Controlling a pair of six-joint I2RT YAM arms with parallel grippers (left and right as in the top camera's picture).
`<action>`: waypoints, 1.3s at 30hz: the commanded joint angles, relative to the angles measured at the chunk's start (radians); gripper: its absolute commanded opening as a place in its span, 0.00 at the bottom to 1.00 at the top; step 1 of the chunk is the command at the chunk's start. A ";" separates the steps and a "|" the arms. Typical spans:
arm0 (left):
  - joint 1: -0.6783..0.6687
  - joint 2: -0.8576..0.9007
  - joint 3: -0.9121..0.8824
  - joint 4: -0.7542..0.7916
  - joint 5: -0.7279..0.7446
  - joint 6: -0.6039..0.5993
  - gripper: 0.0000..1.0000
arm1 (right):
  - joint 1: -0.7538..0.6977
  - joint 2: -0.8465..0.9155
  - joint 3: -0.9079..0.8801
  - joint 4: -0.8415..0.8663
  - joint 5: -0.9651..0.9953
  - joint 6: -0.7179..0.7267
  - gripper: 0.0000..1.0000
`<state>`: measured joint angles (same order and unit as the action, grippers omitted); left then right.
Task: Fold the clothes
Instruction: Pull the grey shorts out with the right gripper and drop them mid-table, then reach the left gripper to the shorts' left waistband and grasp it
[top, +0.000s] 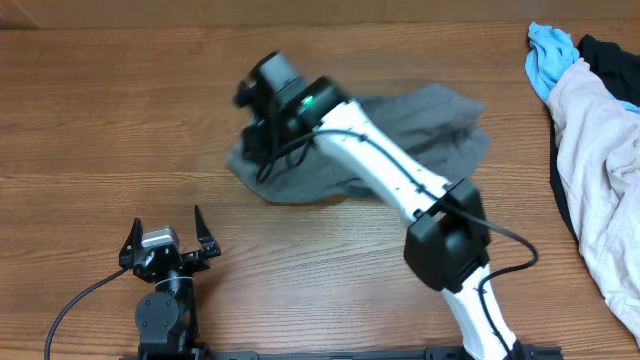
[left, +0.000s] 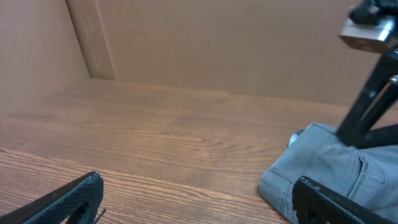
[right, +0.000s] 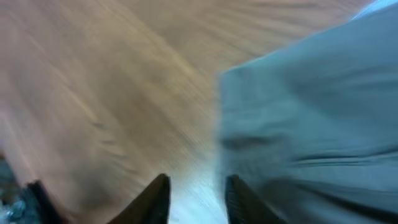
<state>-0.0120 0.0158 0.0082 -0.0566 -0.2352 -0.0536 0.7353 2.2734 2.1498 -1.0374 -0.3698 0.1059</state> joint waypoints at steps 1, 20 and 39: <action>0.007 -0.011 -0.003 0.002 0.007 -0.014 1.00 | -0.005 -0.049 0.029 0.007 0.050 -0.005 0.46; 0.007 -0.011 -0.003 0.038 -0.003 -0.014 1.00 | -0.375 -0.243 0.085 -0.421 0.346 0.051 0.70; 0.006 0.048 0.096 0.104 0.495 -0.060 1.00 | -0.819 -0.242 0.083 -0.482 0.245 0.059 0.78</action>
<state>-0.0120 0.0296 0.0254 0.0418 0.1585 -0.0807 -0.0559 2.0449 2.2192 -1.5215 -0.0975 0.1608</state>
